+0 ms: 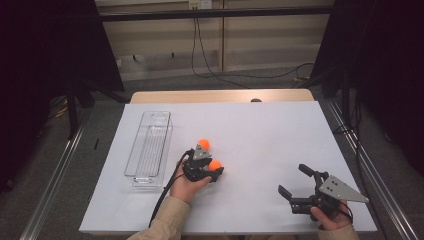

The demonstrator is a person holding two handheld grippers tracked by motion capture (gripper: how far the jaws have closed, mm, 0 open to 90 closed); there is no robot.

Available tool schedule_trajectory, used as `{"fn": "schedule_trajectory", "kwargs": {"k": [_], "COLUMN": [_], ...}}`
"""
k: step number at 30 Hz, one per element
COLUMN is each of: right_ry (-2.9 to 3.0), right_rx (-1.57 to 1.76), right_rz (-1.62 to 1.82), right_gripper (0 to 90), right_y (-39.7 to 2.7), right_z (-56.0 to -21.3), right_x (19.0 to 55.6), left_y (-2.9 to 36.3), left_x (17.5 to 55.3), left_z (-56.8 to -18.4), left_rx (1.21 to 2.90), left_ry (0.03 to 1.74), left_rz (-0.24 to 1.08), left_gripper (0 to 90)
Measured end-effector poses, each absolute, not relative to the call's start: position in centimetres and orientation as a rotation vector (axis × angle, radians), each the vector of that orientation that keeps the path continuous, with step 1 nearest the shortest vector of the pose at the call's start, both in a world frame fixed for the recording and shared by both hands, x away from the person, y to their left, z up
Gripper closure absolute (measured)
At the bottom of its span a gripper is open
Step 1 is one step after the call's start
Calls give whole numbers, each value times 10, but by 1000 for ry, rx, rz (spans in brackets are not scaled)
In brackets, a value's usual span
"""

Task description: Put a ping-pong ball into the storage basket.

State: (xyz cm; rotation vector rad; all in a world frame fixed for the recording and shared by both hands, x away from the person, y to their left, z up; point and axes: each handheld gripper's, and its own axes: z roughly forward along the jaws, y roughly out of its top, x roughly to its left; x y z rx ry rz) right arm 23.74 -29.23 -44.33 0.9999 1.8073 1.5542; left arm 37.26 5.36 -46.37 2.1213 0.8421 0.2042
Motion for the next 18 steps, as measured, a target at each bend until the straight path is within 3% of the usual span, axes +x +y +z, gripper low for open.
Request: {"fn": "schedule_trajectory", "kwargs": {"k": [18], "right_ry": [1806], "right_rx": [994], "right_rz": [1552], "right_gripper": [19], "right_y": [-293], "right_z": [-443], "right_x": [237], "left_y": [53], "left_x": [372], "left_z": [-463], "left_rx": [2123], "left_ry": [839], "left_rz": [204], "left_gripper": [474]}}
